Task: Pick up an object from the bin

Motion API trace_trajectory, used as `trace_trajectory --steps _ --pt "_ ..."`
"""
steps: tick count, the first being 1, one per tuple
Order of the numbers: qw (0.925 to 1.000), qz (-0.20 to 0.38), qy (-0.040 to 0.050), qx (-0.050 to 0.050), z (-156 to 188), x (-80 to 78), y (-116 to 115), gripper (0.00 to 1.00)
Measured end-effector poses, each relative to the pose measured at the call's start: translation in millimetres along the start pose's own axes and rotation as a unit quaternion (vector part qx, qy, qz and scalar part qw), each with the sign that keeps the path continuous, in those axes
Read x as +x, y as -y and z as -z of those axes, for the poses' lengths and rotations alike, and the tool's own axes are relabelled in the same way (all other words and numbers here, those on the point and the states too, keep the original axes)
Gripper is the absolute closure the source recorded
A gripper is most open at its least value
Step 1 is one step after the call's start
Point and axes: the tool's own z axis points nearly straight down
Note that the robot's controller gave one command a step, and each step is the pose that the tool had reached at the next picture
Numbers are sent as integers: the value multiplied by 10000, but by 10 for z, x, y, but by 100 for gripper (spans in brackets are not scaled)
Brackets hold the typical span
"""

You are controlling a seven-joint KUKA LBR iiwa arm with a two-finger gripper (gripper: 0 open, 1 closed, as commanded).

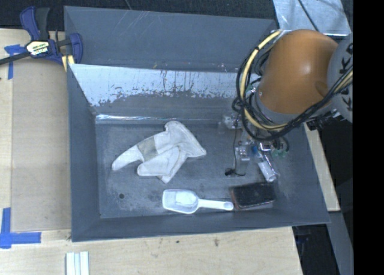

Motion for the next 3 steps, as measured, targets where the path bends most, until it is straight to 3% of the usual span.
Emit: trace_trajectory --steps 1,2,3 --pt "10000 0 44 0 45 -17 0 0" --pt "9998 198 64 2 -613 163 -189 0" --pt "10000 96 18 -2 -846 316 -321 0"
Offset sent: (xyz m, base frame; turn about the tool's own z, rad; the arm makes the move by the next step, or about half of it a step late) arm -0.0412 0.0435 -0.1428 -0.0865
